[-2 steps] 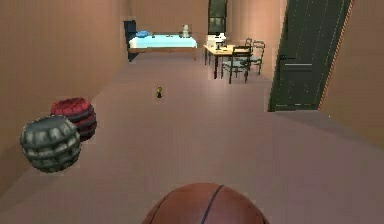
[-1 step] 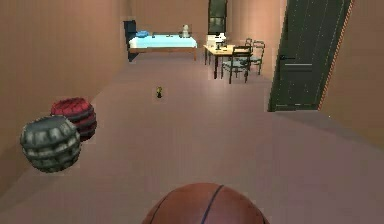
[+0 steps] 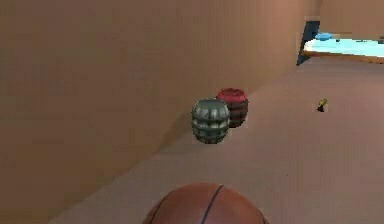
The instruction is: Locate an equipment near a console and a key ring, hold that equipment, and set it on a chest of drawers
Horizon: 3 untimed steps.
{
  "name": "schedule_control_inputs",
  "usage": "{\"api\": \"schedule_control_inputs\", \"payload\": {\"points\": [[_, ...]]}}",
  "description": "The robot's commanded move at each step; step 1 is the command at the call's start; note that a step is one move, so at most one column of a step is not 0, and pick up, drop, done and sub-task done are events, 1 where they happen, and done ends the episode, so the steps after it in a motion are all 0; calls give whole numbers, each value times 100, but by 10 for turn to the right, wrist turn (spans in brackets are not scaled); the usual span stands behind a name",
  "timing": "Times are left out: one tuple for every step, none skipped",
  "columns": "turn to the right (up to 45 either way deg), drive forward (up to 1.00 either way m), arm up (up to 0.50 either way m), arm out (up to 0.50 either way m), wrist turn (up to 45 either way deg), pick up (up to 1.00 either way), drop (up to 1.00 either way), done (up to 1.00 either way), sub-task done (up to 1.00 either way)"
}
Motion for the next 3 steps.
{"api": "schedule_control_inputs", "payload": {"points": [[450, 0, 0, 0, 0, 0, 0, 0, 0], [0, 10, 0, 0, 0, 0, 0, 0, 0], [-450, 0, 0, 0, 0, 0, 0, 0, 0]]}}
